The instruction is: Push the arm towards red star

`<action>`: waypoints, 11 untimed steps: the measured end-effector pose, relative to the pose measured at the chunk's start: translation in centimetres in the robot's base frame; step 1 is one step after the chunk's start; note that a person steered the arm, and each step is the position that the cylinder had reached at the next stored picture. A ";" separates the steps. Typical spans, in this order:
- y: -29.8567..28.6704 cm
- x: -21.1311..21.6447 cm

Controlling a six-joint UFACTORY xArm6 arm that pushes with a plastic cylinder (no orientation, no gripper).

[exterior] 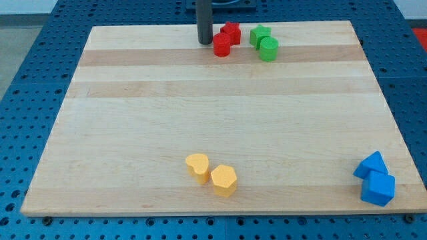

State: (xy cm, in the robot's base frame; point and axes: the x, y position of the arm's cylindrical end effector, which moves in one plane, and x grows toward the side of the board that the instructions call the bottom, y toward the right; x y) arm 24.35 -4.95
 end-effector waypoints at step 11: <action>2.6 -4.9</action>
